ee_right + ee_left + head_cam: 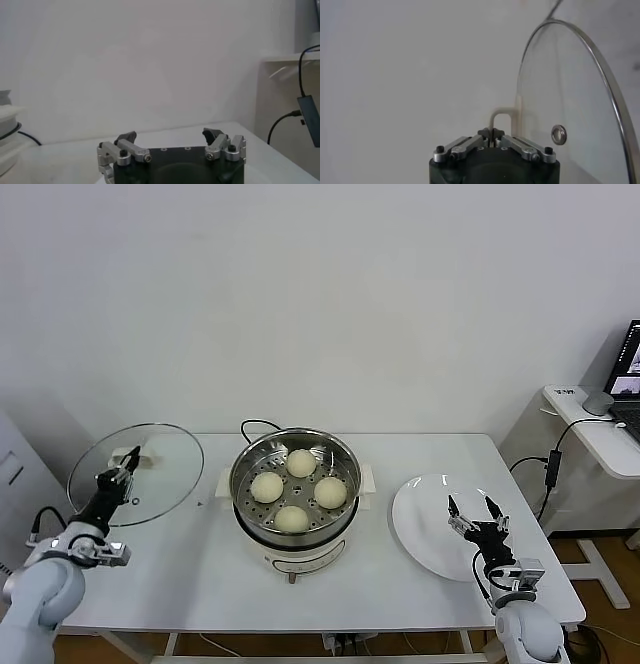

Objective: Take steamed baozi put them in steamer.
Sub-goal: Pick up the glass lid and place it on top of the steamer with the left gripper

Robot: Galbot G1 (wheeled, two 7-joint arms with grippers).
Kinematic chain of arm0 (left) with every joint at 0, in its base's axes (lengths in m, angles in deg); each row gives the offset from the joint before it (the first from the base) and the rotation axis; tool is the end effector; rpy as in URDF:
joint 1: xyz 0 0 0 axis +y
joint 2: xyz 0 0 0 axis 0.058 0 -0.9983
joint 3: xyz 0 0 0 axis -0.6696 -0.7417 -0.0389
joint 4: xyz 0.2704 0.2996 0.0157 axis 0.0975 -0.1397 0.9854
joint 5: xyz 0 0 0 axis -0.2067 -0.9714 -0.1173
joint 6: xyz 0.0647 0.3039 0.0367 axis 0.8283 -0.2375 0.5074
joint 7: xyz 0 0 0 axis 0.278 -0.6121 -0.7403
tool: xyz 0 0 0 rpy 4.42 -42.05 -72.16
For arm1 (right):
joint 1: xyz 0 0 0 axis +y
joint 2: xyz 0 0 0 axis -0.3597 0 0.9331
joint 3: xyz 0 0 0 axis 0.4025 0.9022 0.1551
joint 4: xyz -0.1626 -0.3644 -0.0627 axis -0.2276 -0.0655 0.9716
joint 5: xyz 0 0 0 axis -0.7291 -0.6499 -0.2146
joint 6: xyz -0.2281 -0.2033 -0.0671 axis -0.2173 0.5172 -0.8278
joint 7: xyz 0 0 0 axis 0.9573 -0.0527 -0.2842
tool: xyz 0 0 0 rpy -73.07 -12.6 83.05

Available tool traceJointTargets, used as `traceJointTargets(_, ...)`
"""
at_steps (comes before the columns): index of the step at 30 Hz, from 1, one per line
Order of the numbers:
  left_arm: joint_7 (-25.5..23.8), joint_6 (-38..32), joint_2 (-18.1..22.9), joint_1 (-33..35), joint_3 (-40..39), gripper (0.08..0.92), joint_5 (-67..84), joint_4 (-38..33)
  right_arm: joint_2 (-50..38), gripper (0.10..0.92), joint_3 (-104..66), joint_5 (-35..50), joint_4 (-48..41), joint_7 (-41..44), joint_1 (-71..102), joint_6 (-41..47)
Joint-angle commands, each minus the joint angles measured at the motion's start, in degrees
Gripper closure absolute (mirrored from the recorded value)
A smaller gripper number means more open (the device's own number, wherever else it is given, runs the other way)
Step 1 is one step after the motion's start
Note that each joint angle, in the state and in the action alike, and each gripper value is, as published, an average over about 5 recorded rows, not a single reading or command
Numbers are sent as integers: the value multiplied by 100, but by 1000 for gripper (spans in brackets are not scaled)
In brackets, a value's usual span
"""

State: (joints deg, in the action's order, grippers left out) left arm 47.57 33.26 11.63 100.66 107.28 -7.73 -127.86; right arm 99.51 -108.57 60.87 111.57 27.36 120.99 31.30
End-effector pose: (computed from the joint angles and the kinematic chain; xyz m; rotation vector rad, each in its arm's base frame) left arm 0.2711 0.2374 -0.3129 0.0124 2.0068 2.2429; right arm 0.2368 -0.1666 -0.4338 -0.0208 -3.0908 -0.1593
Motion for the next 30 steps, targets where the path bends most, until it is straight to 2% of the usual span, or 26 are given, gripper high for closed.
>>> traceJointTargets(1,-1131,1756,-507,-62,-686,896,808,-1641,-7,203,-10,16,4,3,-7,5)
traceJointTargets(8,-1340,2713,-511,-382,-1782,896,315,-2121,-12,203,-16,24,8,-1,-24,16)
traceJointTargets(15,-1576,3504,-160,-1011,-2903,896,-397,-2178,-2,203,-13,15,28,-3,-7,20)
traceJointTargets(30,-1814,4019,714,-1486,-3933,896,-1189,-1910,0,203,-19,-2,-8,-2,16,16)
